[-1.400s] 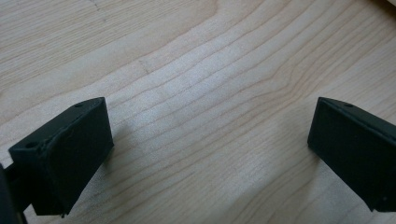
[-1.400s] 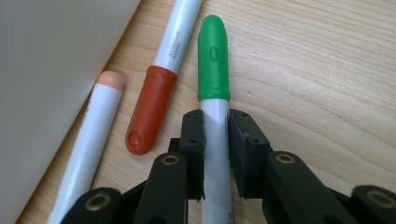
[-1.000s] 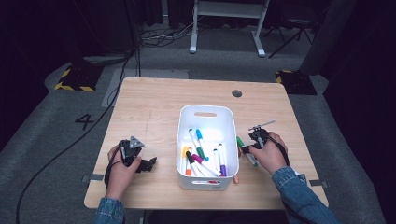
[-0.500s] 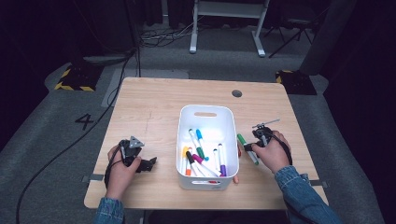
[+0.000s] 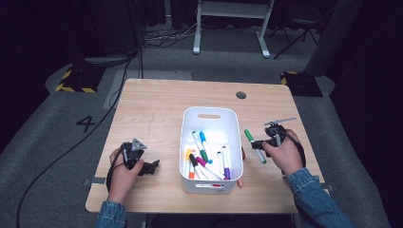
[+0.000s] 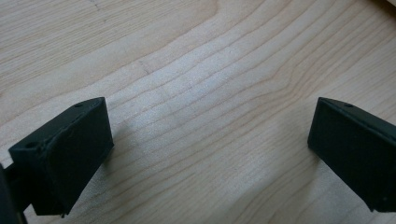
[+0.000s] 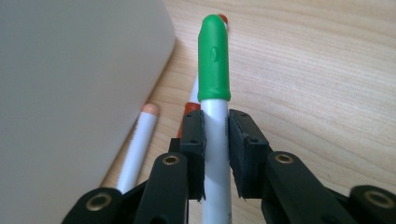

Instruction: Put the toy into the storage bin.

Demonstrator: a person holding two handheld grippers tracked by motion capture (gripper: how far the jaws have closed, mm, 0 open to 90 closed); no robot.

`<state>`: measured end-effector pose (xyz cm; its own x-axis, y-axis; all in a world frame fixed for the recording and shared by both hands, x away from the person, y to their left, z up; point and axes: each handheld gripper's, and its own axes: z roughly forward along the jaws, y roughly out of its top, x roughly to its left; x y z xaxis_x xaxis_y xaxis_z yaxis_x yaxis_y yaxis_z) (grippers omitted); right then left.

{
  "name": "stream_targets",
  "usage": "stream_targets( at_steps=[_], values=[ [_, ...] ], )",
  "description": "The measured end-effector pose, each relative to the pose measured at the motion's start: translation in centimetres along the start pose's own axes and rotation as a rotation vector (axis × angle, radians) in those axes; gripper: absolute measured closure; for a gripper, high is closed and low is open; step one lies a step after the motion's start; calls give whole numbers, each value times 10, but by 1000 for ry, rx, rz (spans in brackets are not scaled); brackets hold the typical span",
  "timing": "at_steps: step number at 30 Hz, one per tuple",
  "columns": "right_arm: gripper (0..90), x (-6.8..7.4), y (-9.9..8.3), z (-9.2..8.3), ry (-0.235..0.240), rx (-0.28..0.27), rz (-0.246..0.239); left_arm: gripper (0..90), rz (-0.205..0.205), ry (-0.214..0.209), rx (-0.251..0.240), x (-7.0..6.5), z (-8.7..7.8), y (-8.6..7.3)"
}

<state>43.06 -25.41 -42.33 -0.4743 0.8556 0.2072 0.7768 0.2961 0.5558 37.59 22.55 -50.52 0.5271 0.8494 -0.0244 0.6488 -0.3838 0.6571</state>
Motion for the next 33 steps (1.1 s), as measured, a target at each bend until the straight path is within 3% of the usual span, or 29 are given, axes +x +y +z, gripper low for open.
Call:
stream_targets(
  at_steps=[21,33],
  values=[
    [770,28,10,-62,133,-139,-40,0,0,-3,-1,0,1,0],
    [769,48,13,-77,192,-158,-77,1,0,-3,-1,0,1,0]
  ],
)
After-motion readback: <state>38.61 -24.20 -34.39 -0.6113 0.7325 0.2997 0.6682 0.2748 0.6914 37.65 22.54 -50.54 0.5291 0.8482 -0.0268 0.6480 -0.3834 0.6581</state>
